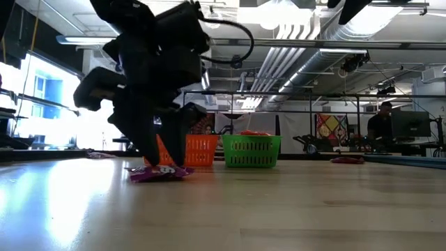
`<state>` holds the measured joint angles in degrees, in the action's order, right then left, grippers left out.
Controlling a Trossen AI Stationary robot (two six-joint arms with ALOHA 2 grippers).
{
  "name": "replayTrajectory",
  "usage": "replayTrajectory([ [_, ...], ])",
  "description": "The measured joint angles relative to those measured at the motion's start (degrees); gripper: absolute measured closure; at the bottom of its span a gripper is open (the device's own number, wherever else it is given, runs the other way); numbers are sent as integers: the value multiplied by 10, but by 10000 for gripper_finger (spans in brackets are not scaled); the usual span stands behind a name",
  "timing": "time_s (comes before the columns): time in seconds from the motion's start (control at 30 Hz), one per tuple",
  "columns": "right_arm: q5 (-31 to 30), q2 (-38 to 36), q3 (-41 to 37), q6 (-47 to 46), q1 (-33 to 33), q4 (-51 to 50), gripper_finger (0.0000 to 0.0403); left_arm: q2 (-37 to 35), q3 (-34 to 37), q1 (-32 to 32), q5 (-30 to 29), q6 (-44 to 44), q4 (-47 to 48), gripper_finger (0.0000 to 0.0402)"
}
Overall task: Sort candy by brand, put in halloween buckets
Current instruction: Put the violet candy into the orange bin
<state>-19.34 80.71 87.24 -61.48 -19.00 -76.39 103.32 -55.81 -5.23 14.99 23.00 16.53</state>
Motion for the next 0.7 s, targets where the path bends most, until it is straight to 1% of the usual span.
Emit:
replayTrajectory([
  [0.13, -11, 0, 0, -24, -13, 14, 187, 0, 0, 9, -2, -21, -8, 220],
  [0.33, -42, 0, 0, -64, -25, 38, 187, 0, 0, 22, -2, 9, -2, 220],
  [0.47, -45, 0, 0, -80, -25, 58, 187, 0, 0, 38, 3, 11, -5, 220],
  [0.7, -45, 0, 0, -92, -25, 99, 187, 0, 0, 71, 73, 12, -9, 220],
])
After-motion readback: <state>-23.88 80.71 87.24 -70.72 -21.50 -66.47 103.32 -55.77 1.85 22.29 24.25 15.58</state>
